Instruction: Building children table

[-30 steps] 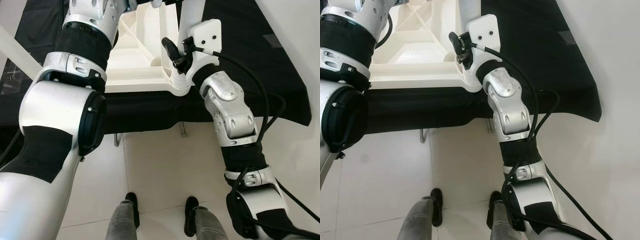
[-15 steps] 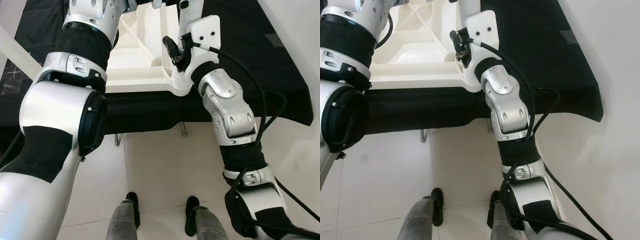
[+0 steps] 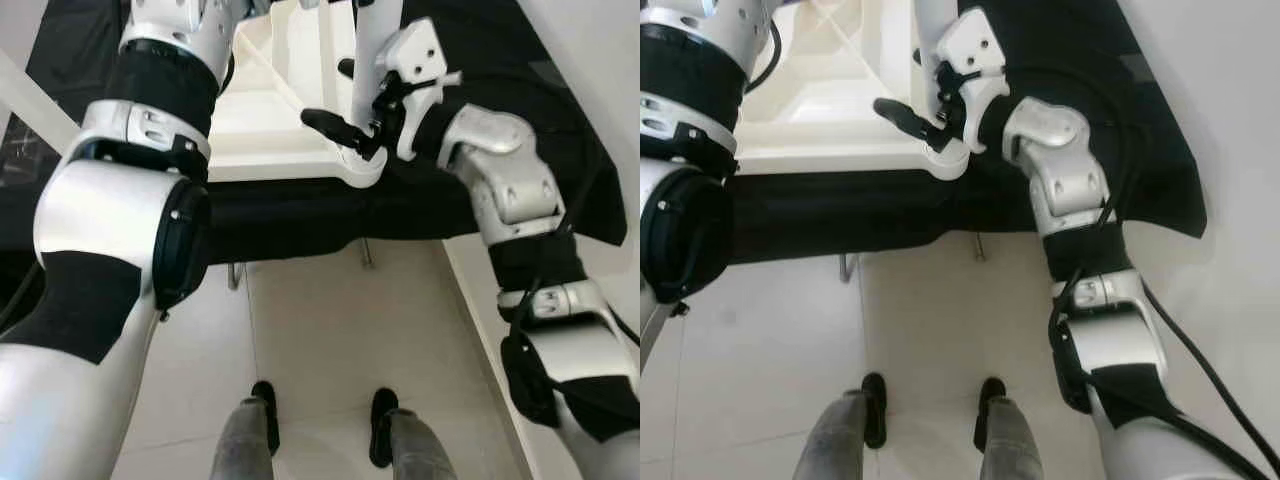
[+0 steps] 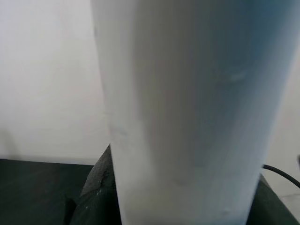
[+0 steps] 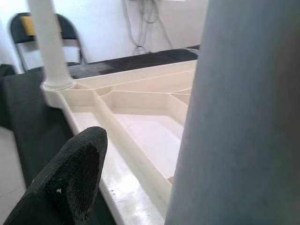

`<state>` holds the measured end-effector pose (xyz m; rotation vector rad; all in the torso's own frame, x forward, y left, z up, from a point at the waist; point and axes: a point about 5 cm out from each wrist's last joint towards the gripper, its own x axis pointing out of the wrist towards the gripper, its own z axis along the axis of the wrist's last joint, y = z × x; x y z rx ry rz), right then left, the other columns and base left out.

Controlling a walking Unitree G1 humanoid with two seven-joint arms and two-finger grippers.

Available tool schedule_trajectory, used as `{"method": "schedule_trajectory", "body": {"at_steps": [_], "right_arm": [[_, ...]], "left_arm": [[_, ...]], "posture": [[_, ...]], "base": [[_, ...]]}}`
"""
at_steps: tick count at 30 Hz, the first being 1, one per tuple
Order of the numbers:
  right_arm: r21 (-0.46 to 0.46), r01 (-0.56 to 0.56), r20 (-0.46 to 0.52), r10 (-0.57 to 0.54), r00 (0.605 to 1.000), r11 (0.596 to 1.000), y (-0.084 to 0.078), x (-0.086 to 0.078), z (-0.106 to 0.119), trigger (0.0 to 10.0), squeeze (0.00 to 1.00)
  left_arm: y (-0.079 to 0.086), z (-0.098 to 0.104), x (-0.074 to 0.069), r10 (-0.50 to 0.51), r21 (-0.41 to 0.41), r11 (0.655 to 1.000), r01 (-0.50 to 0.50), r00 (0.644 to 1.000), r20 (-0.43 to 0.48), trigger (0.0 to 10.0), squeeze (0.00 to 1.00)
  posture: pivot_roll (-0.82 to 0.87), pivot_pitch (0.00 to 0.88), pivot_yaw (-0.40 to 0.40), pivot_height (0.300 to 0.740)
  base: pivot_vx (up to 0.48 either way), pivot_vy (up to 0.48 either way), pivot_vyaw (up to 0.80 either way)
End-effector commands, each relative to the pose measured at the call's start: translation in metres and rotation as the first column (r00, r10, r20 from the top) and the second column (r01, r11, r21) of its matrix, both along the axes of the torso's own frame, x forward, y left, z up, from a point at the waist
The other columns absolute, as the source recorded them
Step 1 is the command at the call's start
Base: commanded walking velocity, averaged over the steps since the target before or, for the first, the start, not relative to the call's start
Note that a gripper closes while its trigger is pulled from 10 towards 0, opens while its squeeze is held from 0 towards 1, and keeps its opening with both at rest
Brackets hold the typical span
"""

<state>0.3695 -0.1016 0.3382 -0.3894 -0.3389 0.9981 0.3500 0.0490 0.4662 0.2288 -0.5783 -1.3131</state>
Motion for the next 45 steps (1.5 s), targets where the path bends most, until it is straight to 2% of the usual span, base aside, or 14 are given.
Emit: {"method": "schedule_trajectory", "body": {"at_steps": [1,7,8,9,25,26,30,31,33,34,35,37,39,45], "right_arm": [[-0.059,-0.191,0.002,0.192,0.981,0.980,0.025,-0.006,0.004,10.0,0.00],[-0.099,-0.272,-0.029,0.271,0.962,0.957,0.034,0.000,0.008,10.0,0.00],[-0.107,-0.287,-0.035,0.285,0.958,0.952,0.037,0.002,0.009,0.5,0.00],[-0.121,-0.309,-0.046,0.306,0.951,0.943,0.042,0.004,0.008,0.0,0.00],[-0.094,-0.324,-0.061,0.320,0.946,0.941,0.043,0.011,0.005,0.0,0.00],[-0.080,-0.293,-0.058,0.289,0.955,0.953,0.041,0.013,0.004,0.0,0.00],[-0.035,-0.148,-0.051,0.146,0.988,0.988,0.034,0.021,-0.001,0.0,0.00],[-0.009,-0.083,-0.064,0.082,0.995,0.997,0.031,0.024,-0.004,0.0,0.00],[0.011,0.001,-0.082,0.000,0.997,1.000,0.028,0.026,-0.012,0.0,0.00],[0.063,0.318,-0.145,-0.307,0.941,0.946,0.019,0.039,-0.022,0.0,0.00],[0.063,0.318,-0.145,-0.307,0.941,0.946,0.019,0.039,-0.022,0.0,0.00],[0.103,0.498,-0.200,-0.473,0.858,0.861,0.028,0.029,-0.044,0.0,0.00],[0.150,0.512,-0.180,-0.486,0.856,0.846,0.041,0.017,-0.049,0.0,0.00],[0.169,0.520,-0.165,-0.496,0.852,0.837,0.049,0.023,-0.042,0.0,0.00]], "left_arm": [[-0.016,-0.003,-0.005,-0.069,0.030,0.997,0.069,0.998,-0.002,0.0,0.00],[-0.018,-0.003,-0.007,-0.086,0.044,0.995,0.086,0.996,-0.001,0.0,0.00],[-0.018,-0.002,-0.007,-0.090,0.046,0.995,0.090,0.996,0.000,0.0,0.00],[-0.019,-0.002,-0.008,-0.097,0.050,0.994,0.097,0.995,0.000,0.0,0.00],[-0.020,-0.004,-0.008,-0.109,0.050,0.993,0.109,0.994,-0.006,0.0,0.00],[-0.019,-0.003,-0.007,-0.099,0.044,0.994,0.099,0.995,-0.009,10.0,1.00],[-0.018,-0.001,-0.005,-0.068,0.017,0.997,0.069,0.997,-0.025,10.0,1.00],[-0.017,0.000,-0.005,-0.063,0.011,0.998,0.064,0.998,-0.027,10.0,0.00],[-0.015,0.001,-0.005,-0.061,0.000,0.998,0.061,0.997,-0.037,10.0,0.00],[-0.013,0.002,-0.004,-0.047,-0.007,0.999,0.047,0.998,-0.044,10.0,0.00],[-0.013,0.002,-0.004,-0.047,-0.007,0.999,0.047,0.998,-0.044,10.0,0.00],[-0.010,0.002,-0.002,-0.028,-0.007,1.000,0.028,0.998,-0.054,10.0,0.00],[-0.009,0.001,-0.002,-0.028,0.005,1.000,0.028,0.998,-0.055,10.0,0.00],[-0.012,0.003,-0.004,-0.033,0.008,0.999,0.033,0.999,-0.043,10.0,0.00]], "posture": [[0.03,0.341,0.000,0.740],[0.05,0.344,-0.001,0.740],[0.05,0.351,-0.002,0.740],[0.06,0.355,-0.002,0.740],[0.05,0.366,0.002,0.740],[0.04,0.364,0.002,0.740],[0.03,0.366,-0.007,0.740],[0.02,0.366,-0.009,0.740],[0.02,0.366,-0.008,0.740],[0.03,0.375,-0.007,0.740],[0.03,0.375,-0.007,0.740],[0.03,0.373,0.002,0.740],[0.02,0.377,0.009,0.740],[0.02,0.356,0.004,0.740]], "base": [[0.000,0.000,0.00],[0.000,0.000,0.00],[0.000,0.000,0.00],[0.000,0.000,0.00],[0.000,0.000,0.00],[0.000,0.000,0.00],[0.000,0.000,0.00],[0.000,0.000,0.00],[0.000,0.000,0.00],[0.000,0.000,0.00],[0.000,0.000,0.00],[0.000,0.000,0.00],[0.000,0.000,0.00],[0.000,0.000,0.00]]}}
